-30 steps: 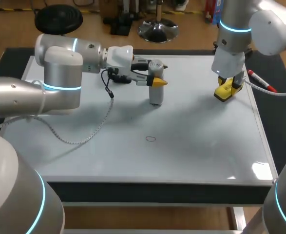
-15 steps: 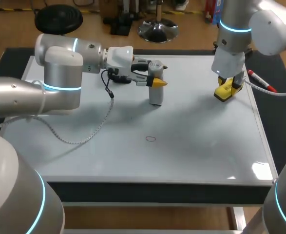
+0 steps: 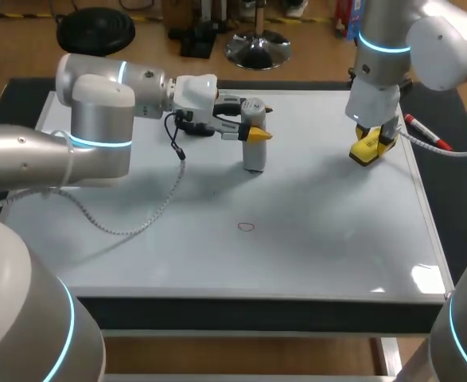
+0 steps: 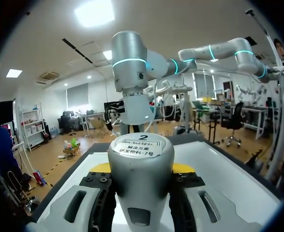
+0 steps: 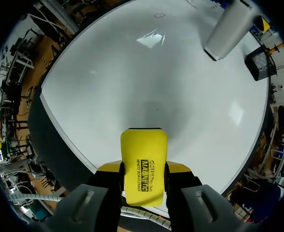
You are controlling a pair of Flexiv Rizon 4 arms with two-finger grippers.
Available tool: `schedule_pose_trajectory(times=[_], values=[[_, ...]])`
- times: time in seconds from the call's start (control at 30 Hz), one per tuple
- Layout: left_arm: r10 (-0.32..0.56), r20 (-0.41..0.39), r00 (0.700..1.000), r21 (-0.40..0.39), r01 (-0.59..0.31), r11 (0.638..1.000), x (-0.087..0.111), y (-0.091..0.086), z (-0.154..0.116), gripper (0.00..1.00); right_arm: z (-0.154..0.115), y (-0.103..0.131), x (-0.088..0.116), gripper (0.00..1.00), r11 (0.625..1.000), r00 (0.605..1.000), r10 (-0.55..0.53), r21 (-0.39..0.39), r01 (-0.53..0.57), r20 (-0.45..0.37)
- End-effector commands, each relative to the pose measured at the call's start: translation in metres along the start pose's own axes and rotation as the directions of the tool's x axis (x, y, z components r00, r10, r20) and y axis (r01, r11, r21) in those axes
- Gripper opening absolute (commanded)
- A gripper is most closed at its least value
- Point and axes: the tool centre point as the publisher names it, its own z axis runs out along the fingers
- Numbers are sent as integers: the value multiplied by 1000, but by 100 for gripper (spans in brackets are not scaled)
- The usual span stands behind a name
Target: Pick up the inspection probe, press it on each red-marked spot on the whiteboard one by one, put down the probe, pick up the eraser, and wipe off all the red marks.
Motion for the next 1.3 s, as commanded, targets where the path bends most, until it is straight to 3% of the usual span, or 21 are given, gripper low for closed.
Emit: schedule_pose_trajectory(times=[0.03,0.63,0.83,1.3], values=[[-7,-6,1000,-9,7,1000,-2,-3,0,0,-1,-1,0,0,1000,1000,-1,2,1,-3],[4,-44,999,-9,-4,1000,-37,-58,-5,0,-1,-1,0,0,1000,1000,-1,2,1,-3],[40,-51,998,-24,-41,999,-63,-77,-6,0,-1,-1,0,0,1000,1000,-1,2,1,-3],[11,-44,999,-7,-11,1000,-134,-101,-6,0,-1,-1,0,0,1000,1000,-1,2,1,-3]])
